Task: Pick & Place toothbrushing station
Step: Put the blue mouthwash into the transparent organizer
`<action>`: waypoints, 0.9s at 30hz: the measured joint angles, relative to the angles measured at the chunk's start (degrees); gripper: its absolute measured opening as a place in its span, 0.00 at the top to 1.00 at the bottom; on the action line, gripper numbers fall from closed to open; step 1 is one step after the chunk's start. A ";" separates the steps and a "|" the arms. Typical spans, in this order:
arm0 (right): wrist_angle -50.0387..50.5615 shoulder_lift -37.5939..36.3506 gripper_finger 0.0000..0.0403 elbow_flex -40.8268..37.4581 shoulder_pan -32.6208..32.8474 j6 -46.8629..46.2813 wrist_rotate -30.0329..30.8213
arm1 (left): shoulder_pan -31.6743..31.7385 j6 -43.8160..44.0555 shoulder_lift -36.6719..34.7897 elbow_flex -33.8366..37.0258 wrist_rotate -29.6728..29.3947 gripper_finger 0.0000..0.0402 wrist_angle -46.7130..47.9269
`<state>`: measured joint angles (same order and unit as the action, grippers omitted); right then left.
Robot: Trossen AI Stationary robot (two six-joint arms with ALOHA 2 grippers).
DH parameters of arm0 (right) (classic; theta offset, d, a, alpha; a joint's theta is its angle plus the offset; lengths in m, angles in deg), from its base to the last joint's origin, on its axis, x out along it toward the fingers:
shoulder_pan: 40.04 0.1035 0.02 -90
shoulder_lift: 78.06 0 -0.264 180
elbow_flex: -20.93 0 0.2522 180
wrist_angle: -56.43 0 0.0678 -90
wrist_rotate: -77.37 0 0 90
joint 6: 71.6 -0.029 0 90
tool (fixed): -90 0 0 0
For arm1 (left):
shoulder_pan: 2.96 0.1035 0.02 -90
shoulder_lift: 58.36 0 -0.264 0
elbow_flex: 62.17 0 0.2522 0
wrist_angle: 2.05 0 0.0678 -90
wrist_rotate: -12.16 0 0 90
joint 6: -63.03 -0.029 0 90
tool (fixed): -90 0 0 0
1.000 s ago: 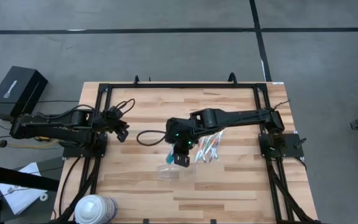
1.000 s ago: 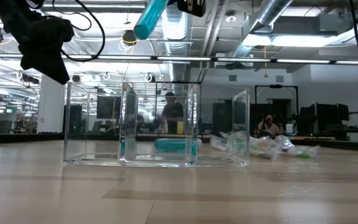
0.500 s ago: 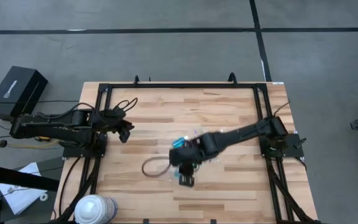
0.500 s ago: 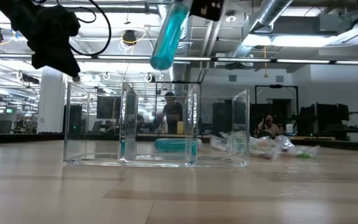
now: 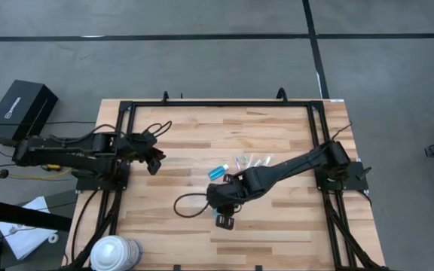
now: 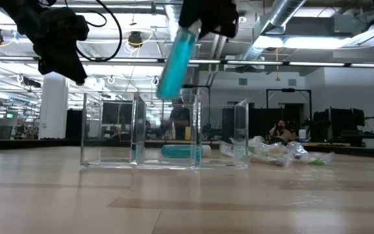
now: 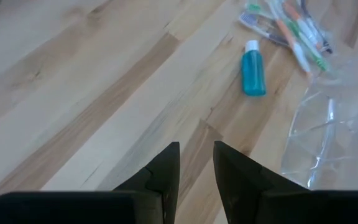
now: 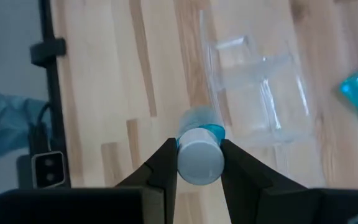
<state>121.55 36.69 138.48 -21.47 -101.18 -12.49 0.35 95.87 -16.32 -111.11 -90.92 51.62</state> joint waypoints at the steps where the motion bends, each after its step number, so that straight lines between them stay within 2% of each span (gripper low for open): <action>1: 0.01 -0.30 0.79 0.53 -0.22 0.23 -0.08 | 0.00 0.03 0.22 0.00 0.00 0.77 -0.27; 13: 2.91 -2.73 0.79 2.64 -3.44 3.69 -0.06 | 0.00 0.17 3.28 0.00 -0.04 0.77 -5.66; 27: 5.97 1.06 0.79 0.32 -6.32 6.64 -1.26 | 0.00 0.41 5.71 0.00 0.02 0.77 -7.91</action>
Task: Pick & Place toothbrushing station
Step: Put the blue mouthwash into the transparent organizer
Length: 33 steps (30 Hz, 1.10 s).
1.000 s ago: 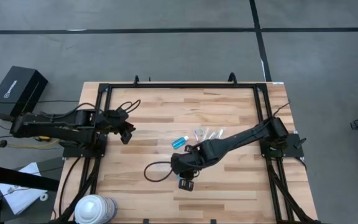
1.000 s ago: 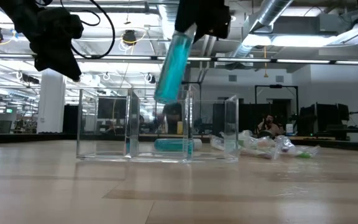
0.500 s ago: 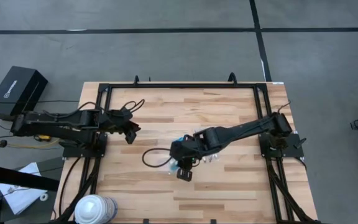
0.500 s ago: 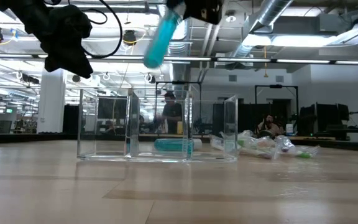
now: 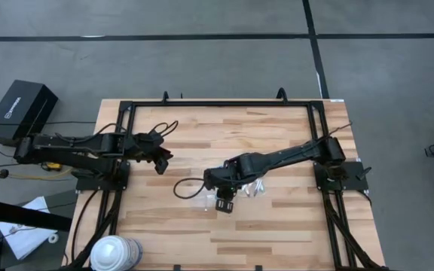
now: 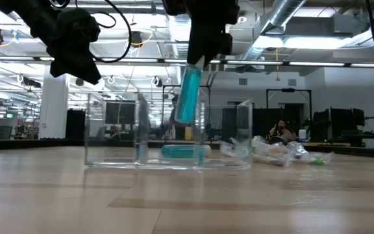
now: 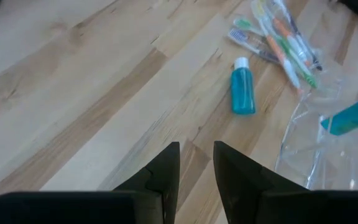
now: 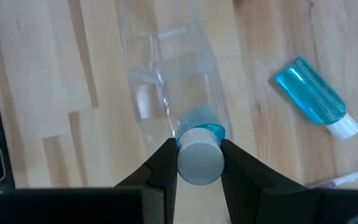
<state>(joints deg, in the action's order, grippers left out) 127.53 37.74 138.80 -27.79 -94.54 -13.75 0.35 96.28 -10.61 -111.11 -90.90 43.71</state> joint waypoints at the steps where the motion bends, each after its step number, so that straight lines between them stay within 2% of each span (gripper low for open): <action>1: -0.90 -0.17 0.79 -0.52 -0.21 0.02 -0.34 | 0.00 0.01 -0.01 0.00 0.00 0.77 0.02; 12: -1.20 -0.15 0.79 -4.12 -2.52 0.65 -1.36 | 0.00 0.01 -0.03 0.00 0.00 0.77 -1.16; 33: -0.71 -0.20 0.79 -4.17 -6.04 2.43 -2.05 | 0.00 -0.53 -0.03 0.02 0.07 0.77 -3.05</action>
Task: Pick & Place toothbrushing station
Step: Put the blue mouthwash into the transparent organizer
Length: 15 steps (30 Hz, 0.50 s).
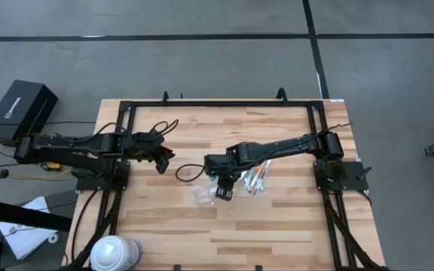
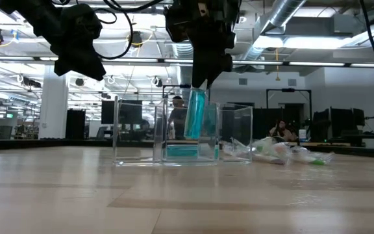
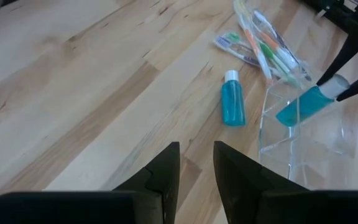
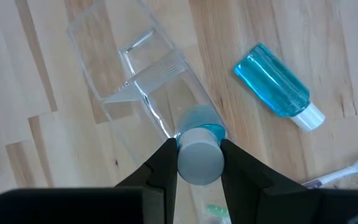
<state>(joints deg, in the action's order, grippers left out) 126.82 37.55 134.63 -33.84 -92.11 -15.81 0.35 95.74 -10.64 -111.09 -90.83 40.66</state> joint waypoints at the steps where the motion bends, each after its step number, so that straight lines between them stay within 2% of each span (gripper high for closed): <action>1: 0.13 0.00 0.79 0.00 0.09 0.10 0.00 | 0.00 -0.32 0.00 0.00 0.00 0.77 -0.05; 15: 0.54 -0.04 0.79 0.00 -1.26 1.08 -0.04 | -0.01 -0.73 0.00 0.02 0.02 0.77 -0.65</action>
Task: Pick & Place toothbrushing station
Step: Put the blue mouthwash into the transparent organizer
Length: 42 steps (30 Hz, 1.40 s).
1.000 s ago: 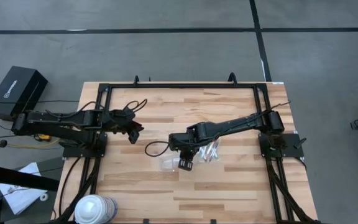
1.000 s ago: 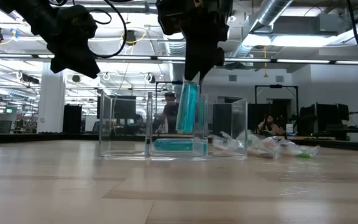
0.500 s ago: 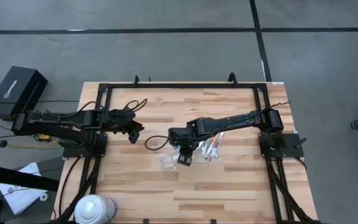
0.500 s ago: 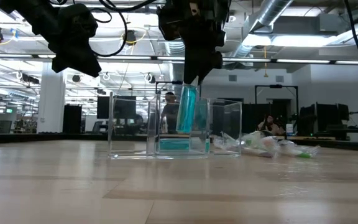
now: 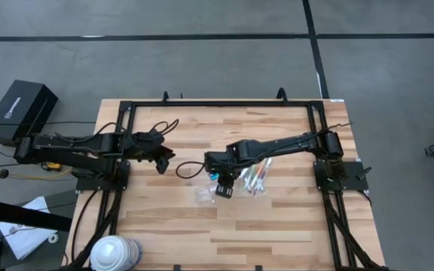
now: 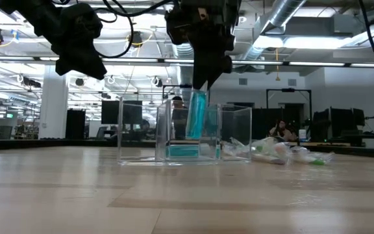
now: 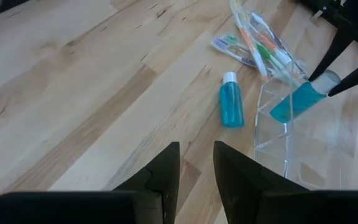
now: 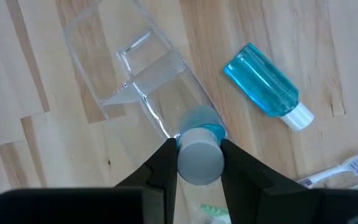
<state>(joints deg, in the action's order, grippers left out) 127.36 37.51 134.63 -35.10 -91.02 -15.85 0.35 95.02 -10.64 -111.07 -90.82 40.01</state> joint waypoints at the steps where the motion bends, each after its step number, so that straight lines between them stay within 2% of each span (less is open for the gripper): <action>1: 0.00 0.00 0.79 0.00 -0.17 0.08 0.00 | 0.01 0.00 0.00 0.00 -0.01 0.77 -0.09; 12: -1.13 0.00 0.79 0.00 -0.65 0.20 -0.15 | 0.01 -0.02 0.00 0.00 0.01 0.77 -0.72; 16: -1.01 0.00 0.66 0.00 -0.77 0.38 -0.14 | 0.00 -0.02 0.00 0.00 0.01 0.77 -1.08; 18: -1.05 0.00 0.64 0.00 -0.94 0.39 -0.16 | 0.00 -0.03 0.00 0.00 0.01 0.77 -1.28; 28: -3.73 0.00 0.84 0.00 -1.39 0.40 -0.20 | 0.01 -0.05 0.00 0.00 0.01 0.77 -1.41; 37: -4.13 0.00 0.81 0.00 -1.75 0.40 -1.45 | 0.00 -0.04 0.00 0.00 0.01 0.77 -1.39; 42: -4.49 0.00 0.81 0.00 -2.23 0.32 -4.50 | -0.02 -0.07 -0.02 0.00 3.10 0.77 -1.34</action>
<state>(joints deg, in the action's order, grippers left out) 122.88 37.50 134.63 -37.32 -90.70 -20.35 0.33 94.95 -10.66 -111.07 -87.72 38.67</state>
